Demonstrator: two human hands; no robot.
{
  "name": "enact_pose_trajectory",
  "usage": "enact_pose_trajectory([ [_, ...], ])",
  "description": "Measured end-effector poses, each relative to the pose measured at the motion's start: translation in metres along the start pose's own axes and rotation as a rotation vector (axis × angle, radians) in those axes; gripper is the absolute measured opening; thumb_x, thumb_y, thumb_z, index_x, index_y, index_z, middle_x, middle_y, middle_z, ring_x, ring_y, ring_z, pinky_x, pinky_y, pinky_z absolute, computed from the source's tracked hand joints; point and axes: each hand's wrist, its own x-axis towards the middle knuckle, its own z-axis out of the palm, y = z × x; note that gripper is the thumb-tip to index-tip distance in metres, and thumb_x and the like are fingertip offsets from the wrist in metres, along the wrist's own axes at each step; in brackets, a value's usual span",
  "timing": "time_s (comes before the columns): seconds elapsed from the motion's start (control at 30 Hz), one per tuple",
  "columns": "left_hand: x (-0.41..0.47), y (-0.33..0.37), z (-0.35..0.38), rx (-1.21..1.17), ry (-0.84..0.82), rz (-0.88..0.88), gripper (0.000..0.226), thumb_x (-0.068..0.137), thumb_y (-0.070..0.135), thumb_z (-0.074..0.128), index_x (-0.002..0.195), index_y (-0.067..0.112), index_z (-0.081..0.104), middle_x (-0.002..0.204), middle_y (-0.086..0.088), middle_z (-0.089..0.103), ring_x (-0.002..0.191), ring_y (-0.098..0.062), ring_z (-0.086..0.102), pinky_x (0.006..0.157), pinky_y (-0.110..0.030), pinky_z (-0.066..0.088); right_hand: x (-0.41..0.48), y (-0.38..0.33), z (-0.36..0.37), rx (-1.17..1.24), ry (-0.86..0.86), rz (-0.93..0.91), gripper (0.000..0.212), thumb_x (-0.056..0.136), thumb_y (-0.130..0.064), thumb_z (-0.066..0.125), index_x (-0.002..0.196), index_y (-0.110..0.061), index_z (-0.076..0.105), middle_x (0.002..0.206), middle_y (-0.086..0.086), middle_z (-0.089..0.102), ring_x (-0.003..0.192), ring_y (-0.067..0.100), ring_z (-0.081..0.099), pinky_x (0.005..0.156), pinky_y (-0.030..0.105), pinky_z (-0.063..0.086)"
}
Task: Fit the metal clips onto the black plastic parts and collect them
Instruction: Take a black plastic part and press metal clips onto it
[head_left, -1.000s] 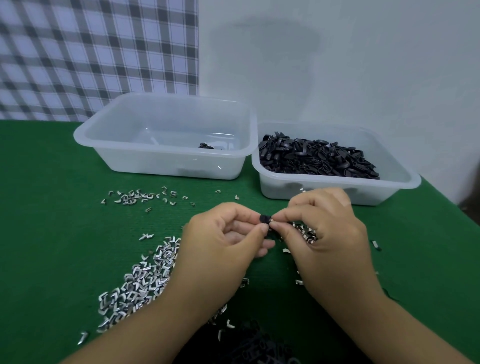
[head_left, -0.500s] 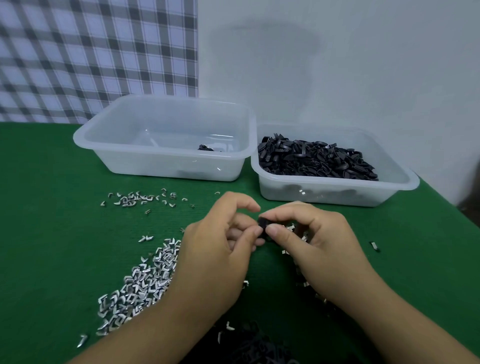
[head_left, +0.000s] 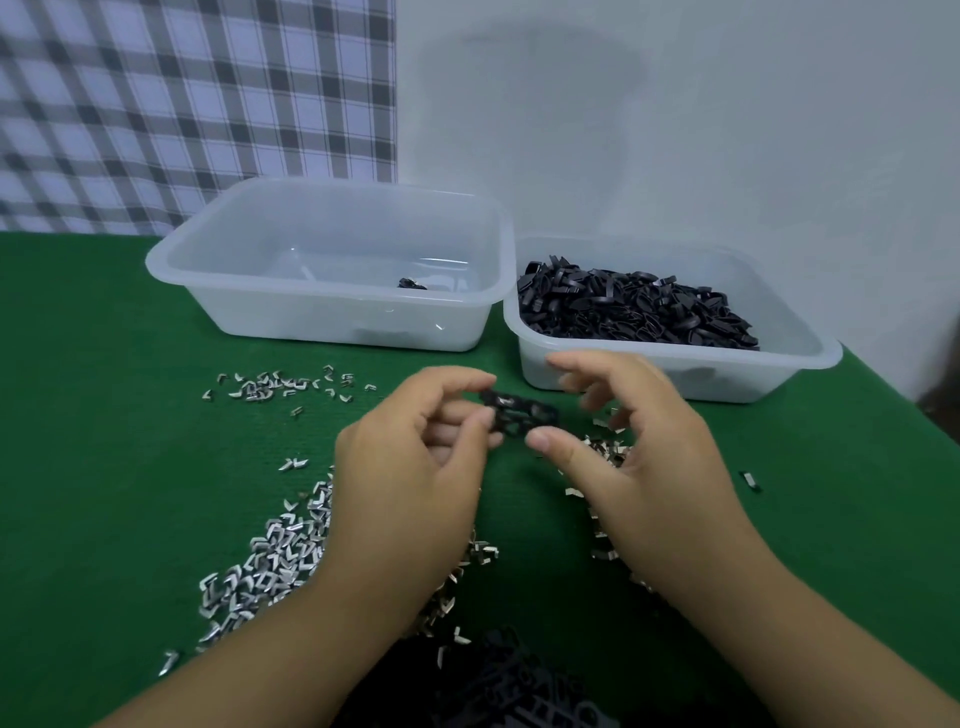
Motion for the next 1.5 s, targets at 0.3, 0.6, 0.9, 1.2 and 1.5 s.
enact_pose_trajectory([
  [0.3,0.008,-0.008,-0.003,-0.205,0.139,-0.168,0.027,0.087,-0.003,0.06,0.083,0.024,0.061,0.065,0.005,0.068,0.063,-0.006,0.07,0.055,-0.014,0.052,-0.014,-0.002,0.011,-0.178,-0.464,-0.123,0.012,0.079,-0.038,0.068,0.09,-0.034,0.071,0.085,-0.021,0.057,0.093,0.002,0.043,0.089,0.026,0.029],
  [0.6,0.007,-0.01,-0.002,-0.186,0.126,-0.176,0.025,0.086,-0.003,0.06,0.085,0.021,0.061,0.069,0.0,0.067,0.064,-0.006,0.07,0.054,-0.015,0.052,-0.015,-0.006,0.014,-0.095,-0.449,-0.113,0.008,0.079,-0.023,0.068,0.075,-0.028,0.063,0.08,-0.015,0.059,0.084,0.003,0.051,0.086,0.027,0.04],
  [0.9,0.001,-0.007,0.001,-0.05,0.004,-0.137,0.032,0.084,-0.003,0.062,0.082,0.028,0.064,0.074,0.007,0.07,0.065,-0.005,0.07,0.06,-0.025,0.058,-0.005,-0.002,0.002,0.275,-0.04,0.175,0.008,0.064,-0.01,0.072,0.063,-0.017,0.068,0.059,-0.002,0.064,0.053,0.012,0.048,0.051,0.024,0.043],
  [1.2,0.0,-0.007,0.001,-0.008,-0.051,-0.112,0.036,0.084,-0.003,0.063,0.086,0.033,0.064,0.074,0.01,0.069,0.064,-0.005,0.069,0.059,-0.021,0.057,-0.004,0.002,0.002,0.327,0.009,0.221,0.013,0.066,-0.006,0.072,0.062,-0.016,0.065,0.059,0.0,0.063,0.053,0.01,0.048,0.05,0.025,0.044],
  [1.5,-0.007,0.005,0.001,0.447,-0.157,0.363,0.028,0.083,0.009,0.059,0.105,0.022,0.07,0.086,0.008,0.067,0.081,-0.005,0.058,0.076,-0.018,0.045,-0.004,0.004,0.005,0.106,0.115,0.075,0.017,0.072,-0.008,0.073,0.067,-0.023,0.066,0.066,-0.008,0.058,0.063,0.011,0.051,0.057,0.013,0.038],
])
